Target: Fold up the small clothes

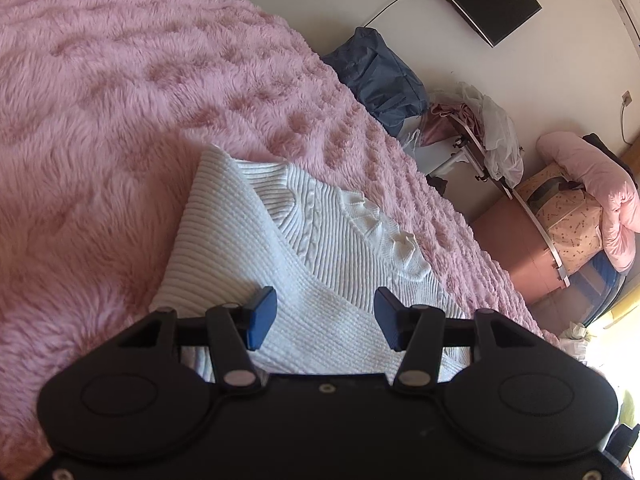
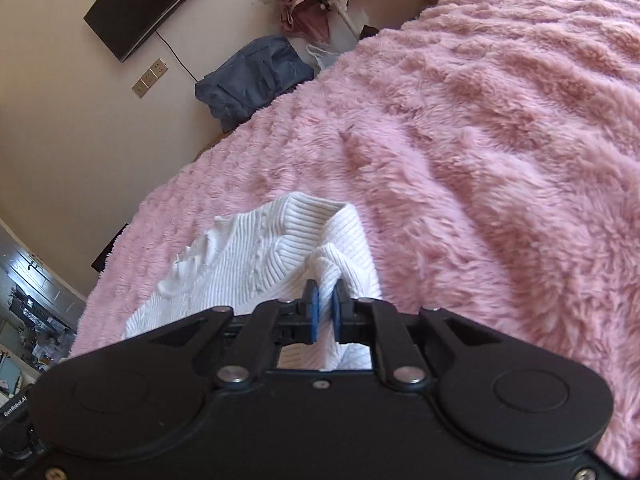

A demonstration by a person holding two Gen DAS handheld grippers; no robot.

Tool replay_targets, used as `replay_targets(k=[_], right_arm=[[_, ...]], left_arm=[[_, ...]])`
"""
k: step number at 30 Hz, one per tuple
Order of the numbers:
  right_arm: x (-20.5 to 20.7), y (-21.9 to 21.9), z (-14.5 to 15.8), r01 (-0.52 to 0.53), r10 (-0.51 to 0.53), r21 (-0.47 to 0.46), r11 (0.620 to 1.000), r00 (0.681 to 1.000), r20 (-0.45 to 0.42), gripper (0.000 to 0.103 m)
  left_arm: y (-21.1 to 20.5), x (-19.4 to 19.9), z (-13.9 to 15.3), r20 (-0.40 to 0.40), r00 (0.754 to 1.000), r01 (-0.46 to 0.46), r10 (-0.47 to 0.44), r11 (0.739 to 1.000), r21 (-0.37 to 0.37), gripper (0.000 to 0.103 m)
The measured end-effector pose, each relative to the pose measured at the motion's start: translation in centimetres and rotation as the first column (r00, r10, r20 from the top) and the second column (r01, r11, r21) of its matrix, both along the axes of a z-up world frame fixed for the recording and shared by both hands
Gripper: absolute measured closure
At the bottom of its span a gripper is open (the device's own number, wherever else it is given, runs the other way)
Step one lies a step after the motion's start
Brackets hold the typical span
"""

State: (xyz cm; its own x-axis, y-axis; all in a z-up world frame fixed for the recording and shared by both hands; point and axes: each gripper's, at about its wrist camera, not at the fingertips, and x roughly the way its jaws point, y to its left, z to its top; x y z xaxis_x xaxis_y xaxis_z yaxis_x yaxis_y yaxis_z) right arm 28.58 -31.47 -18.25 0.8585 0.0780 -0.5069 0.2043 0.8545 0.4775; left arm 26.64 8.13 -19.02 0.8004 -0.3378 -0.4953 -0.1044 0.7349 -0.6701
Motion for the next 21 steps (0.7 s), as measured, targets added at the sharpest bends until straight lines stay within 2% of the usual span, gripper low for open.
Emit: replay_targets(k=[3,5,8,10,12,13,16,17,19,21], right_arm=[[-0.9,0.8,1.2,0.032,-0.029,-0.136,0.99,0.999,0.023,0.085],[-1.2,0.8,1.8,0.032,-0.028,-0.183,0.983,0.999,0.024,0.08],[-1.6,0.9,2.6,0.078,-0.078,-0.261,0.962,0.997,0.011,0.075],[-1.9,0.9,3.1,0.075,-0.066,-0.276,0.958,0.997,0.043,0.075],[-1.8,0.9,3.2,0.06,-0.053,-0.266,0.962,0.998,0.033,0.069],[-1.8,0.8,3.3,0.056,-0.05,-0.255,0.965,0.998,0.03,0.064],[-2.2,0.2,3.2,0.063,-0.064,-0.184,0.981,0.998,-0.003,0.062],[-2.6,-0.4,3.0,0.082,-0.085,-0.123,0.989,0.996,-0.02,0.061],[-3.7,-1.2,1.7,0.114,-0.11,0.06,0.992,0.992,-0.063,0.056],[-4.4,-1.2,0.3,0.133,-0.118,0.155,0.979,0.988,-0.1,0.055]], left_arm=[[-0.2,0.1,0.0,-0.003,1.0,0.001,-0.001,1.0,0.0,0.048],[-0.4,0.2,0.1,-0.002,1.0,-0.003,0.003,1.0,0.004,0.048],[-0.4,0.0,0.3,0.004,1.0,-0.005,0.005,1.0,0.007,0.048],[-0.3,-0.1,0.3,0.003,1.0,-0.005,0.004,1.0,0.014,0.048],[-0.2,-0.2,0.2,0.0,1.0,-0.004,0.004,1.0,0.007,0.048],[-0.1,-0.2,0.3,0.001,1.0,-0.003,0.003,1.0,0.005,0.048],[-0.2,-0.5,0.5,0.007,1.0,-0.002,0.002,1.0,0.01,0.048],[-0.2,-0.5,0.4,0.007,1.0,-0.001,0.001,1.0,0.009,0.048],[-0.2,-0.5,0.3,0.003,1.0,0.001,-0.001,1.0,0.004,0.048],[-0.3,-0.4,0.3,0.003,1.0,0.005,-0.005,1.0,0.001,0.048]])
